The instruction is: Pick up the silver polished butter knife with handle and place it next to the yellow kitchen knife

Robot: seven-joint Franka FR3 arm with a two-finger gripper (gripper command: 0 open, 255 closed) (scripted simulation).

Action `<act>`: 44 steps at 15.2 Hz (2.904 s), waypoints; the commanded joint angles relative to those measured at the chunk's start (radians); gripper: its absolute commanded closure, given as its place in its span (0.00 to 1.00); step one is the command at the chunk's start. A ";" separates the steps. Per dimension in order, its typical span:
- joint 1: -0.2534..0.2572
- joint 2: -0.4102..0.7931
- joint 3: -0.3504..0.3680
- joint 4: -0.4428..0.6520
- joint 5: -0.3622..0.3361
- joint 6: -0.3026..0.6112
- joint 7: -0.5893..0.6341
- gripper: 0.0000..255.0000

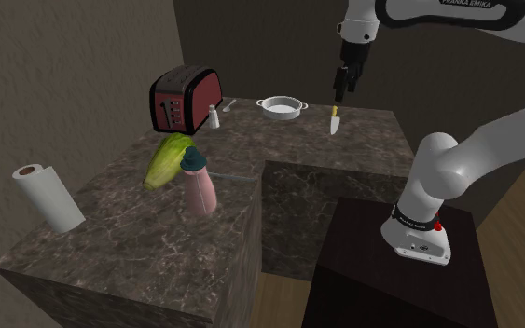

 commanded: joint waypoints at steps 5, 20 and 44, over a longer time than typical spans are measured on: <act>0.027 0.110 0.006 0.000 0.013 0.112 -0.012 0.00; 0.113 0.593 0.044 0.172 0.061 0.434 -0.075 0.00; 0.202 1.306 0.120 0.769 0.057 0.564 -0.142 0.00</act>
